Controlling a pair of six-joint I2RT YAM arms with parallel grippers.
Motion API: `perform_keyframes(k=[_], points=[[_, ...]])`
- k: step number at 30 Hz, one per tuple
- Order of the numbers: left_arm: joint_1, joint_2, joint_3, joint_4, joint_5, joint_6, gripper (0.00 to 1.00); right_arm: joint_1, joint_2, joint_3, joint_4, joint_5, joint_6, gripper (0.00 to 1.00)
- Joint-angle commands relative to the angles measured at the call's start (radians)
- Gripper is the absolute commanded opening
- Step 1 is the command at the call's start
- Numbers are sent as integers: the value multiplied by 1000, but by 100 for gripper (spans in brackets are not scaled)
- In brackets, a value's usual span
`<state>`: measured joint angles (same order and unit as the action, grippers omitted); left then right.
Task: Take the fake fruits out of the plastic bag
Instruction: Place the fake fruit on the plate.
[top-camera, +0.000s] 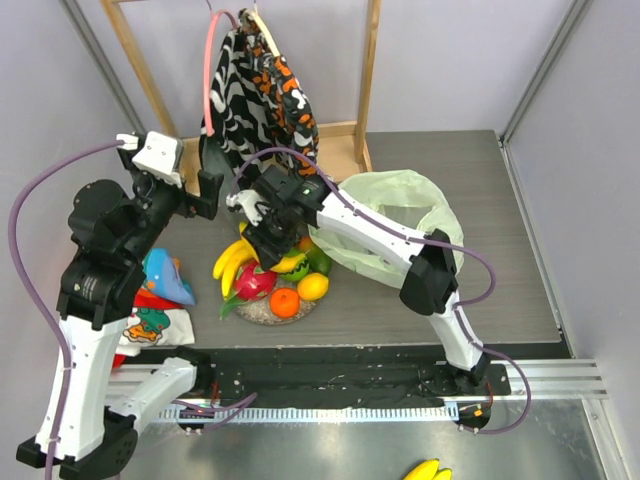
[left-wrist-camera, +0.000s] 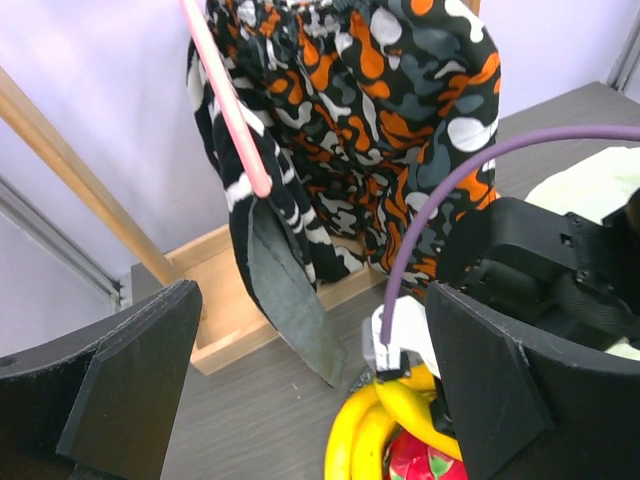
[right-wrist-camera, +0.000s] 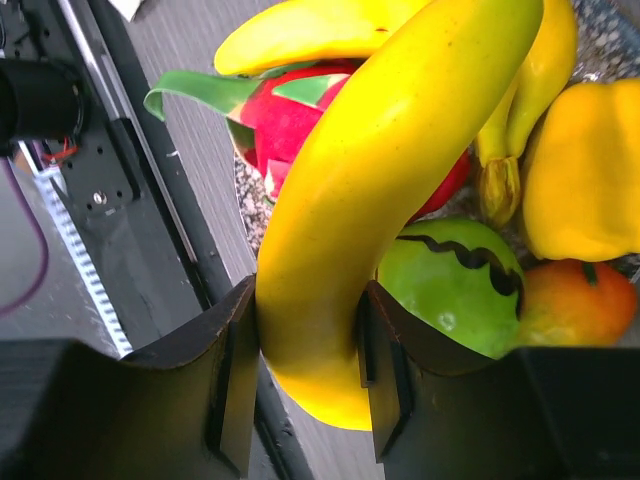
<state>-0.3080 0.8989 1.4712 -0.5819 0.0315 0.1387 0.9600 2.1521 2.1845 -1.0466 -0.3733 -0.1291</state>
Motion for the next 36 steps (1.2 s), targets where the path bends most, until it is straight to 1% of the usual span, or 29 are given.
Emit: perform_keyframes(k=[1,3,4,6,7,8,10,15,18,22,23,26,27,34,36], points=[[38,0,-32,2,68,-34,100,2,0,49,43,-6,109,40],[47,-8,-40,1,76,-56,100,8,-14,49,24,-24,48,39],[50,-9,-45,-1,79,-56,100,26,-21,43,-13,-27,7,38],[52,-18,-63,-1,74,-51,100,65,-58,2,-44,-10,-76,37],[53,-18,-68,-2,71,-51,100,83,-73,-20,-58,-3,-146,36],[53,-26,-72,-3,68,-53,100,124,-81,-58,-62,5,-168,37],[55,-34,-87,-4,76,-54,100,163,-80,-84,-84,20,-214,37],[55,-81,-120,1,87,-51,100,233,-43,-91,-96,68,-231,37],[55,-106,-149,8,84,-45,100,261,-38,-86,-89,138,-260,36],[56,-126,-166,2,84,-47,100,264,-28,-87,-118,233,-320,36],[58,-127,-166,1,85,-47,100,264,-20,-91,-128,273,-346,35],[60,-120,-164,8,90,-48,100,261,-3,-95,-174,326,-421,33],[60,-120,-166,10,90,-48,100,260,3,-95,-182,335,-447,33],[63,-89,-167,31,119,-67,100,234,28,-78,-196,369,-497,36],[63,-78,-167,34,130,-74,100,220,25,-86,-194,412,-515,37]])
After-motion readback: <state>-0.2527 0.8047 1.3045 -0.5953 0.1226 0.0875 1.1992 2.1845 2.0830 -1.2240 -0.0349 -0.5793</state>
